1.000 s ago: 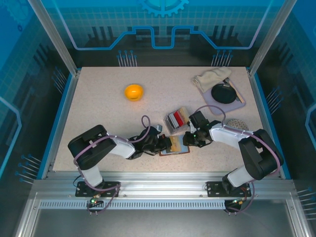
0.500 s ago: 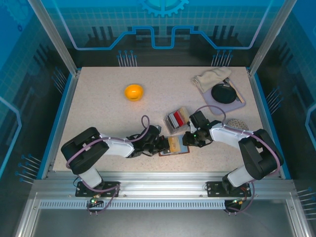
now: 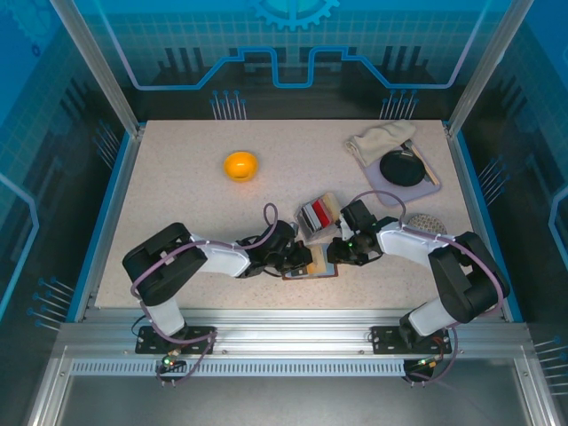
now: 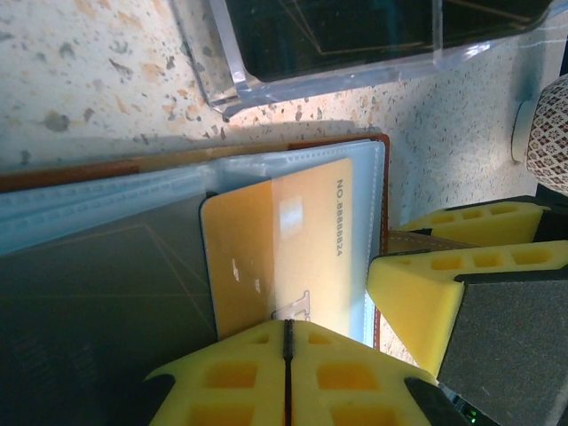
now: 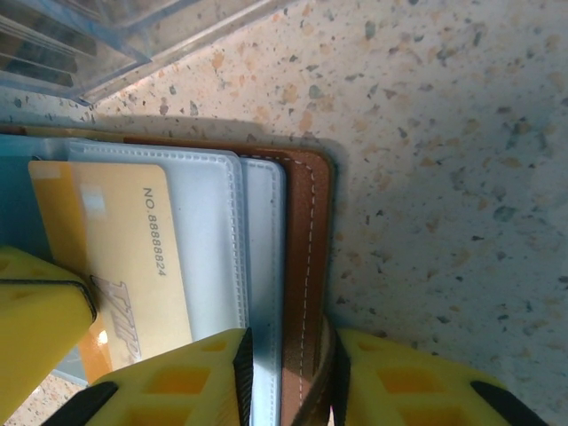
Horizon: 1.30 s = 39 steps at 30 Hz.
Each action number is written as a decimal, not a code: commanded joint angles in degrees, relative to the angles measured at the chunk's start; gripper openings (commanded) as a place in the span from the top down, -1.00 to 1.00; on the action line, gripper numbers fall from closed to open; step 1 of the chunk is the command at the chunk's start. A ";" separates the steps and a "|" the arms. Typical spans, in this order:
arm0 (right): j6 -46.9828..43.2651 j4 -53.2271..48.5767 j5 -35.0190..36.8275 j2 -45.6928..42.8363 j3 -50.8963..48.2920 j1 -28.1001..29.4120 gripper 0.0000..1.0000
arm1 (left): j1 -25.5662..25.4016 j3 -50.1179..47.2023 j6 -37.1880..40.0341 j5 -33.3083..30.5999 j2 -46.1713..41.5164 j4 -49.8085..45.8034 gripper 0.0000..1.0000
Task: Put the credit cards into the card holder
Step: Insert the credit card into the card slot.
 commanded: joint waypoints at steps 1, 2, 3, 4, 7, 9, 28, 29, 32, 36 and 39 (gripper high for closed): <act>0.67 -2.07 -0.23 0.56 -1.03 -0.25 0.39 | -0.62 -0.11 1.80 -0.55 -2.64 -2.84 0.79; 0.60 -2.24 0.06 0.38 -0.94 -0.32 0.39 | -0.70 -0.15 2.41 -1.33 -3.86 -4.34 0.77; 0.57 -2.42 0.23 0.25 -0.94 -0.30 0.38 | -0.74 -0.03 2.96 -2.13 -4.86 -5.71 0.74; 0.57 -2.50 0.42 0.08 -0.94 -0.25 0.38 | -0.80 0.08 3.49 -3.12 -5.85 -7.41 0.68; 0.40 -2.76 0.52 -0.15 -0.77 -0.28 0.38 | -0.91 0.73 4.62 -5.66 -7.76 -11.76 0.62; 0.31 -2.90 0.67 -0.15 -0.68 -0.24 0.37 | -0.88 1.51 5.28 -6.47 -7.98 -13.76 0.59; 0.57 -2.25 0.26 -0.31 -1.49 -0.25 0.37 | -2.63 12.05 7.53 -9.01 -0.51 -28.41 0.58; 0.60 -2.26 0.26 -0.32 -1.55 -0.21 0.37 | -2.79 12.63 7.79 -9.04 -0.19 -29.02 0.58; 0.57 -2.08 -0.03 -0.34 -1.49 -0.24 0.37 | -2.90 13.56 8.15 -8.00 0.87 -28.67 0.57; 0.90 -1.47 -0.62 -0.15 -1.66 -0.25 0.36 | -2.90 15.36 8.83 -6.16 2.92 -28.06 0.55; 1.25 -1.11 -0.84 -0.15 -1.90 -0.28 0.36 | -2.90 16.88 9.56 -5.32 4.43 -28.34 0.55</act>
